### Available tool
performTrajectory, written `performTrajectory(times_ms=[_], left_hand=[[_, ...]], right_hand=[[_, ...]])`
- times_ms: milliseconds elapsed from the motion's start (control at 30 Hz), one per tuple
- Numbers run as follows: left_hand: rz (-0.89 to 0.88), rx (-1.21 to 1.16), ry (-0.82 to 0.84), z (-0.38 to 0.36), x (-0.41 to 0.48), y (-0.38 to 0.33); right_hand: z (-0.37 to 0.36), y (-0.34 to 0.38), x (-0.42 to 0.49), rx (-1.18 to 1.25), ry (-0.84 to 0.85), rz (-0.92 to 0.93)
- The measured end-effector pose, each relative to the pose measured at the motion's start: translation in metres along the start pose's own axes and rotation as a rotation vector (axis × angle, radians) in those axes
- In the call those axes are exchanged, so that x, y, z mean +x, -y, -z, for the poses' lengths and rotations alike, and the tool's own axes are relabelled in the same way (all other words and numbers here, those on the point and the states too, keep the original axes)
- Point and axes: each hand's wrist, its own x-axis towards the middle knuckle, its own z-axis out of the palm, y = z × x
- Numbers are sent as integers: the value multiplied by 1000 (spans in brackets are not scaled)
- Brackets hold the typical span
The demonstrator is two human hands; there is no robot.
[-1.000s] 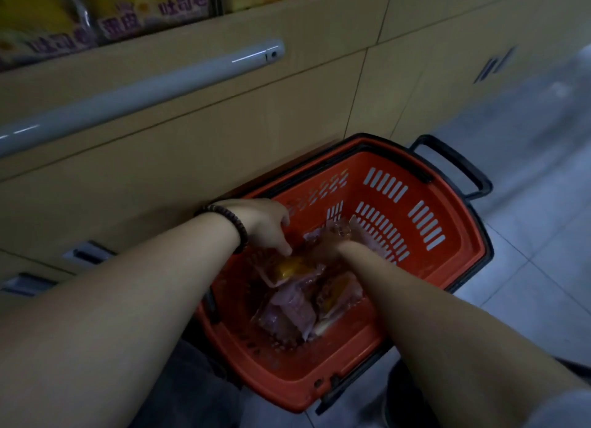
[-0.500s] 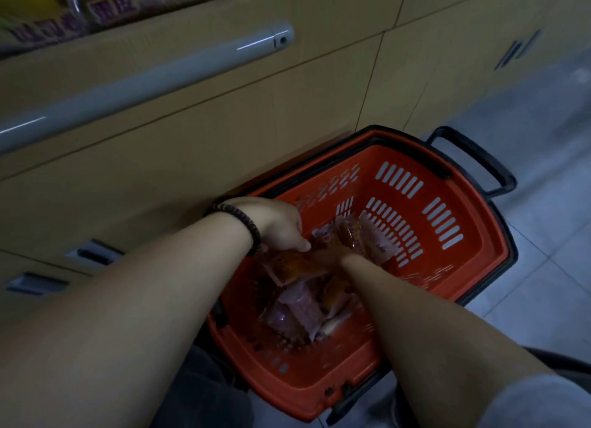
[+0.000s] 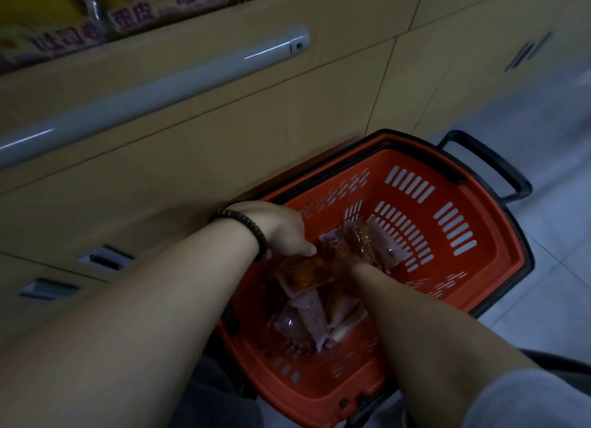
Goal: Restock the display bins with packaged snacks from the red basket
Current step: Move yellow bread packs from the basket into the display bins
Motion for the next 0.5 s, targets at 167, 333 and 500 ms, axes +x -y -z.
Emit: performTrajectory(times_ms=[167,333,500], left_hand=[[-9,5,-27,6,-5,5],[-85,-80,-170,13,-18,8],[-245,-417,-227,15,-27,6]], right_hand=[[20,3,-13,-131,-85,-61],[72,33,-67,-145,-116,-2],[136,76,-156,-211,-116,220]])
